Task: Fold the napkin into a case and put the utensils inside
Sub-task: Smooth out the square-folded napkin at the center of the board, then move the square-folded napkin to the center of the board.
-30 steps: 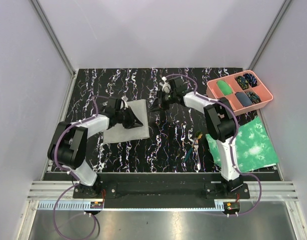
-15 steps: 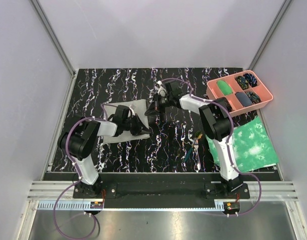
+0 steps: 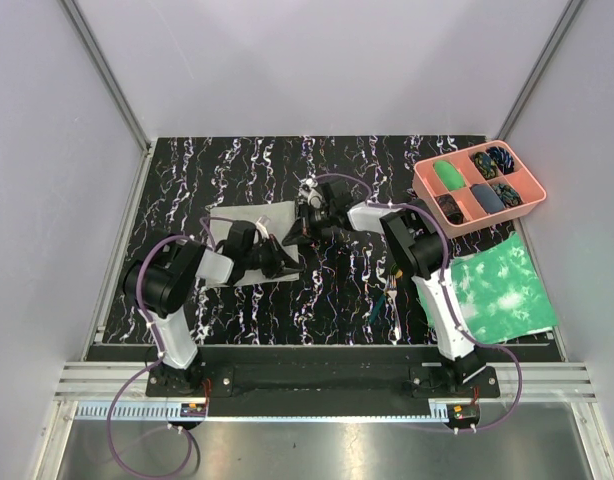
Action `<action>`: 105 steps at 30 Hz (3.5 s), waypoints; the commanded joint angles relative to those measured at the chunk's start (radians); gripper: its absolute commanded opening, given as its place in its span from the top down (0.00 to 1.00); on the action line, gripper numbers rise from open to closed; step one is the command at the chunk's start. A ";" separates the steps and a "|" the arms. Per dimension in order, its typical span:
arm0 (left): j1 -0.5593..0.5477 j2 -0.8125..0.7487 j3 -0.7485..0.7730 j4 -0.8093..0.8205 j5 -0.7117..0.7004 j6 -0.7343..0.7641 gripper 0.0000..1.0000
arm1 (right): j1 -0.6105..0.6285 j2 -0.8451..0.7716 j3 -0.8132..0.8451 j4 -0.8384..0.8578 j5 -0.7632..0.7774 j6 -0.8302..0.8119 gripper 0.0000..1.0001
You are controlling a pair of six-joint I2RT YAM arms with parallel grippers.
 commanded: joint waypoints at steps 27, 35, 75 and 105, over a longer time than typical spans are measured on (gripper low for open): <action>-0.001 -0.232 0.038 -0.144 0.058 0.064 0.92 | -0.099 0.267 0.448 -0.112 -0.070 0.027 0.99; 0.101 -0.073 0.175 -0.266 0.105 0.143 0.92 | -0.099 0.263 0.473 -0.121 -0.060 0.044 0.98; 0.287 -0.162 0.326 -0.526 0.090 0.179 0.69 | -0.147 -0.044 0.550 -0.560 0.196 -0.112 0.77; 0.400 -0.099 0.376 -0.810 -0.327 0.364 0.86 | 0.277 -0.245 -0.062 -0.351 0.572 -0.194 1.00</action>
